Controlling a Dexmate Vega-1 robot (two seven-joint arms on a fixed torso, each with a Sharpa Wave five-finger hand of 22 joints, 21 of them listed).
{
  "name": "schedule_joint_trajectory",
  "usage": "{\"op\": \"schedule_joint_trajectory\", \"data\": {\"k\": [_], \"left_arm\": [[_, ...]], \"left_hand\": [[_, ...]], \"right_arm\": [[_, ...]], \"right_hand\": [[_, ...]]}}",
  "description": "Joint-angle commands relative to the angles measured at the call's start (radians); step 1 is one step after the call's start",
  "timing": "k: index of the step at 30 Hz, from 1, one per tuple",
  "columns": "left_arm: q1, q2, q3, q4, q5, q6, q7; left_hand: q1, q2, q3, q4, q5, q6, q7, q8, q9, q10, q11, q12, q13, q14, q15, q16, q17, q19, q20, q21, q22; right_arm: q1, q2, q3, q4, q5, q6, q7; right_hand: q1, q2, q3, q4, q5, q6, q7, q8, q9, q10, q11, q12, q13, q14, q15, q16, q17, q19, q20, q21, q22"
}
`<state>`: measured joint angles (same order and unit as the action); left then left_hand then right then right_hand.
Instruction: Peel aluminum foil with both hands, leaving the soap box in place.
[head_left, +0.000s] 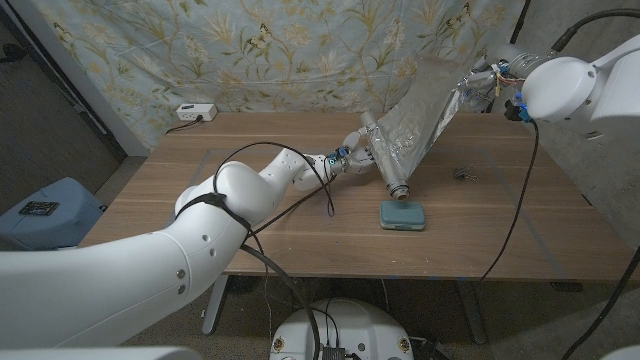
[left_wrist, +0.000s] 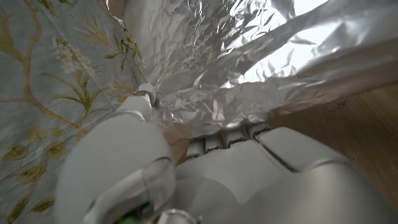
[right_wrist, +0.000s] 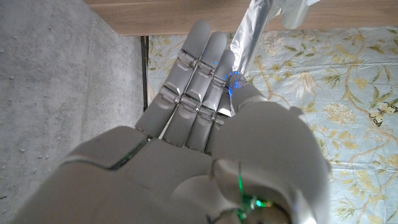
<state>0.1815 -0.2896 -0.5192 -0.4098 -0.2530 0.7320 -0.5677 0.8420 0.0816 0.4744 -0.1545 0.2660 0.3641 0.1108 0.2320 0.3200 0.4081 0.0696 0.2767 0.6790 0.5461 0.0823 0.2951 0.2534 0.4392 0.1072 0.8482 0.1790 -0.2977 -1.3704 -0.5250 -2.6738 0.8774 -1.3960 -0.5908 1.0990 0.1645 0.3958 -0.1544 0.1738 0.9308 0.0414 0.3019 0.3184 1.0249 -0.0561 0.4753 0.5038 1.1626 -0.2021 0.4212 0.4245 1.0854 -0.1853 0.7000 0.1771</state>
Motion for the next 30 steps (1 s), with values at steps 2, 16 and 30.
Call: {"op": "schedule_joint_trajectory", "data": {"k": [2,16,30], "left_arm": [[0.012,0.001,0.005,-0.002,-0.023,0.012,0.017],[0.013,-0.009,-0.030,-0.002,-0.008,0.003,0.039],[0.009,-0.003,-0.042,-0.002,0.014,0.006,0.030]], "left_hand": [[-0.008,-0.002,0.004,0.002,-0.001,-0.003,-0.002,-0.002,0.004,-0.004,0.000,-0.007,0.002,0.002,0.003,-0.002,0.001,0.005,0.001,-0.002,0.002],[-0.009,0.000,0.006,0.001,-0.001,-0.003,0.001,-0.002,0.004,-0.004,0.001,-0.007,0.004,0.009,0.001,0.000,0.001,0.013,-0.001,-0.003,0.002],[-0.012,0.000,0.008,0.001,-0.002,-0.011,0.001,-0.005,0.005,-0.009,0.003,-0.009,0.005,0.012,0.001,-0.001,0.001,0.016,0.001,-0.005,0.002]], "right_arm": [[0.111,-0.043,-0.093,0.002,0.152,0.000,-0.132],[0.256,-0.044,-0.242,0.003,0.216,0.000,-0.200],[0.436,-0.043,-0.420,0.015,0.340,0.000,-0.336]], "right_hand": [[0.009,0.000,0.007,0.000,0.007,0.021,0.012,-0.001,0.004,0.005,0.002,-0.006,0.002,0.021,-0.014,-0.004,0.003,-0.002,-0.005,0.011,0.002],[0.011,0.001,0.008,0.000,0.007,0.022,0.012,-0.005,0.006,0.008,0.001,-0.006,0.005,0.023,-0.014,-0.006,0.006,-0.002,-0.005,0.016,0.001],[0.011,0.001,0.008,0.000,0.007,0.023,0.012,-0.008,0.008,0.005,-0.002,-0.008,0.007,0.024,-0.012,-0.009,0.007,-0.003,-0.006,0.020,0.001]]}}
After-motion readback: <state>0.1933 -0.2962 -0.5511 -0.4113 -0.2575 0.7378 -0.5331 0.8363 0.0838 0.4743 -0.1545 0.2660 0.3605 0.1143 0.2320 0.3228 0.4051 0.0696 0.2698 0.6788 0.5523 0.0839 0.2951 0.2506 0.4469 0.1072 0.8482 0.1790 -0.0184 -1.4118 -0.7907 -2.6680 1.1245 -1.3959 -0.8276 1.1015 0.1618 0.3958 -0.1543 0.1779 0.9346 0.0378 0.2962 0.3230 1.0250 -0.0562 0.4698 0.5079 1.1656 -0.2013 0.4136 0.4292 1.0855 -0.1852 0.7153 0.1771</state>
